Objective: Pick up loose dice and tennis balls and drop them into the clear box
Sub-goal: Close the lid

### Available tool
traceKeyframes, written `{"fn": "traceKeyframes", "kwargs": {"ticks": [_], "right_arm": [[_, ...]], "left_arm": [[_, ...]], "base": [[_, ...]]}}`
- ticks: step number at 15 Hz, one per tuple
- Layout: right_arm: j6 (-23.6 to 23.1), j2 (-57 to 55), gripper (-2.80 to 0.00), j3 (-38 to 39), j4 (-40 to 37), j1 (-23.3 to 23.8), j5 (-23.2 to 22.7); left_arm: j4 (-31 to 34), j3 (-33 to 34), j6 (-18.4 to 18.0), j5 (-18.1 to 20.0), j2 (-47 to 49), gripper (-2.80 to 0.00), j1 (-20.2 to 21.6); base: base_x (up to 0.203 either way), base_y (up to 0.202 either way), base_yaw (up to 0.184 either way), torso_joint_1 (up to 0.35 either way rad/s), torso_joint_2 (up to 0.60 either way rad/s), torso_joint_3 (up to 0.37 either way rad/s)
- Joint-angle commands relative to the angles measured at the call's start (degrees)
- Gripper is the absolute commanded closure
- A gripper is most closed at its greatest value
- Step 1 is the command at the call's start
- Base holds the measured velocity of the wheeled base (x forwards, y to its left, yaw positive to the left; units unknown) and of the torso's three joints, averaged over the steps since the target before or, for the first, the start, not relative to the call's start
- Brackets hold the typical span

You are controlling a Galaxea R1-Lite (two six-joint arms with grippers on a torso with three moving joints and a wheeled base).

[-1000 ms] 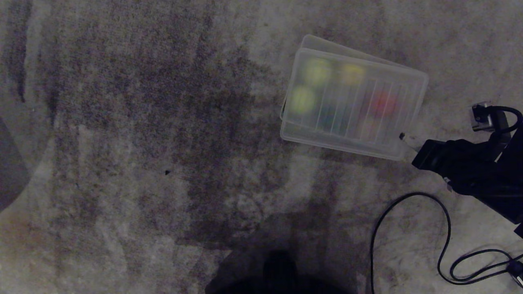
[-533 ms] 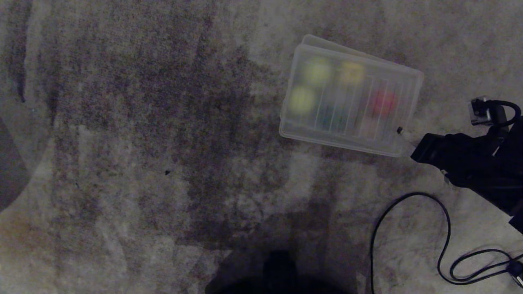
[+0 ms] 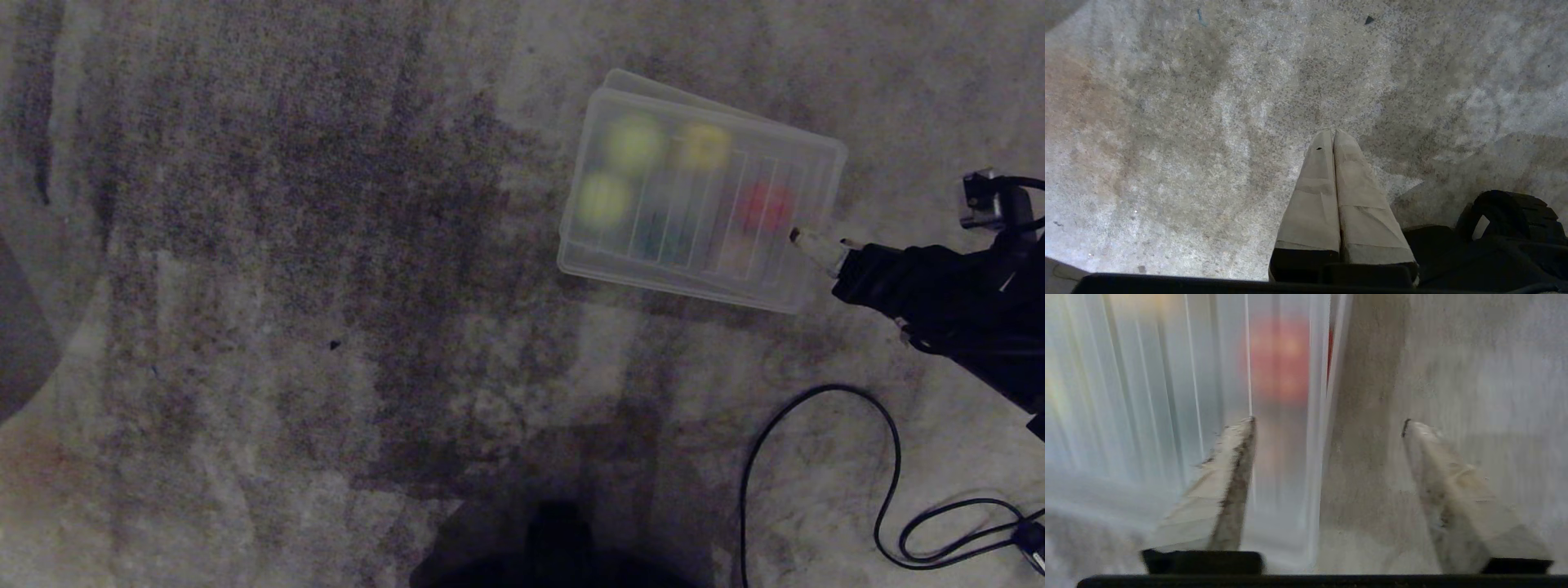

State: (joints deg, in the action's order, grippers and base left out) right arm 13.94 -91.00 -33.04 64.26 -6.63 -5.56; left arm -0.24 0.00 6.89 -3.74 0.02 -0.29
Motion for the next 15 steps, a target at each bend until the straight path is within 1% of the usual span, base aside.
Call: {"fn": "traceKeyframes", "kwargs": {"ticks": [1,2,4,5,7,10,13,14,15], "right_arm": [[0.89,4.66,-2.8,2.06,-2.14,-0.25,-0.07],[2.98,6.55,-2.8,2.78,-2.8,-0.56,-0.11],[9.27,11.4,-2.8,3.51,-4.79,-1.59,-0.12],[10.98,14.14,0.0,3.69,-7.35,-1.93,-0.14],[12.2,18.71,0.0,3.82,-16.59,-2.47,-0.17],[11.83,19.73,0.0,3.41,-30.4,-2.78,0.26],[12.49,15.84,0.0,1.22,-34.49,-3.08,0.37],[13.89,14.55,0.0,0.03,-36.31,-3.19,0.31],[17.02,13.27,0.0,-1.83,-37.89,-3.78,0.29]], "left_arm": [[-0.02,0.09,0.06,-0.04,0.06,0.0,0.03],[-0.02,0.09,0.06,-0.04,0.06,0.0,0.03],[-0.02,0.09,0.06,-0.04,0.06,0.0,0.03],[-0.02,0.09,0.06,-0.04,0.06,0.0,-0.05],[-0.02,0.09,0.06,-0.04,0.06,0.0,0.01],[-0.02,0.09,0.06,-0.04,0.06,0.0,0.03],[-0.02,0.09,0.06,-0.04,0.06,0.0,-0.05],[-0.02,0.09,0.06,-0.04,0.06,0.0,0.03],[-0.02,0.09,0.06,-0.04,0.06,0.0,-0.04]], "base": [[0.0,0.0,0.0,0.0,0.0,0.0],[0.0,0.0,0.0,0.0,0.0,0.0],[0.0,0.0,0.0,0.0,0.0,0.0],[0.0,0.0,0.0,0.0,0.0,0.0],[0.0,0.0,0.0,0.0,0.0,0.0],[0.0,0.0,0.0,0.0,0.0,0.0],[0.0,0.0,0.0,0.0,0.0,0.0],[0.0,0.0,0.0,0.0,0.0,0.0],[0.0,0.0,0.0,0.0,0.0,0.0]]}}
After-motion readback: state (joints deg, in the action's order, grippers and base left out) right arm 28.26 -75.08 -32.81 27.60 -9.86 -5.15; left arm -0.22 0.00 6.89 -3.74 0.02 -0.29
